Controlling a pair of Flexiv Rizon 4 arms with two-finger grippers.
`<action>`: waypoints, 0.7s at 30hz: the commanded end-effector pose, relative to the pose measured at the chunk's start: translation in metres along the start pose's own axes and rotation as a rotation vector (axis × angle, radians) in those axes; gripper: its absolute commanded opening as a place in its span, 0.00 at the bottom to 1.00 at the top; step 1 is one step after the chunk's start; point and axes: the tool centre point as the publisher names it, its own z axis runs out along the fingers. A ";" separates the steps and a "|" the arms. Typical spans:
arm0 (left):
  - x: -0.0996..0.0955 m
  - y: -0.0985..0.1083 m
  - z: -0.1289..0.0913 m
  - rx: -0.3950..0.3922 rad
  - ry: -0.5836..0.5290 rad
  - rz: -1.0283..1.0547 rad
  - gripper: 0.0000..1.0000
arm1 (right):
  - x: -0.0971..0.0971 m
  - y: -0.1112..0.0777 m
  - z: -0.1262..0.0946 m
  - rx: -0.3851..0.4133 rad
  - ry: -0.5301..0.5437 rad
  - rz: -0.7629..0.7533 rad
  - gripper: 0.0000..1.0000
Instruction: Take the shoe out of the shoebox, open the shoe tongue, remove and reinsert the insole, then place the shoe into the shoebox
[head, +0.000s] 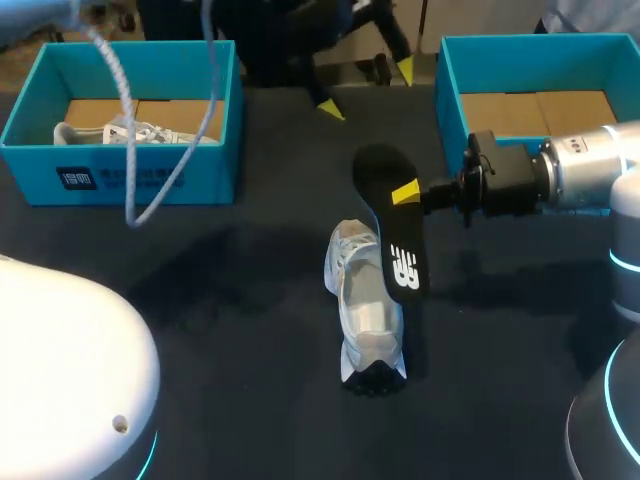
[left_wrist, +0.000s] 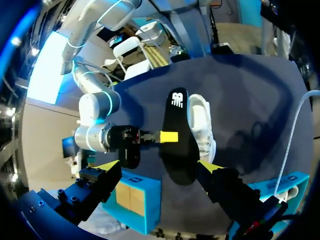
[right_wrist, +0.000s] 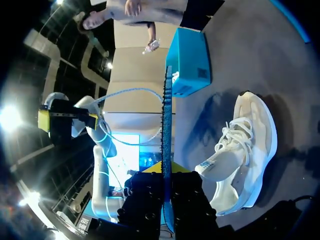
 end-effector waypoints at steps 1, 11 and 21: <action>-0.012 0.016 0.005 0.056 0.371 0.015 1.00 | -0.001 -0.001 0.001 -0.003 0.000 -0.001 0.00; -0.022 0.020 0.019 0.001 0.517 -0.004 1.00 | -0.001 -0.001 0.001 -0.003 0.000 -0.001 0.00; -0.013 0.011 0.018 -0.080 0.525 -0.009 1.00 | -0.001 -0.001 0.001 -0.003 0.000 -0.001 0.00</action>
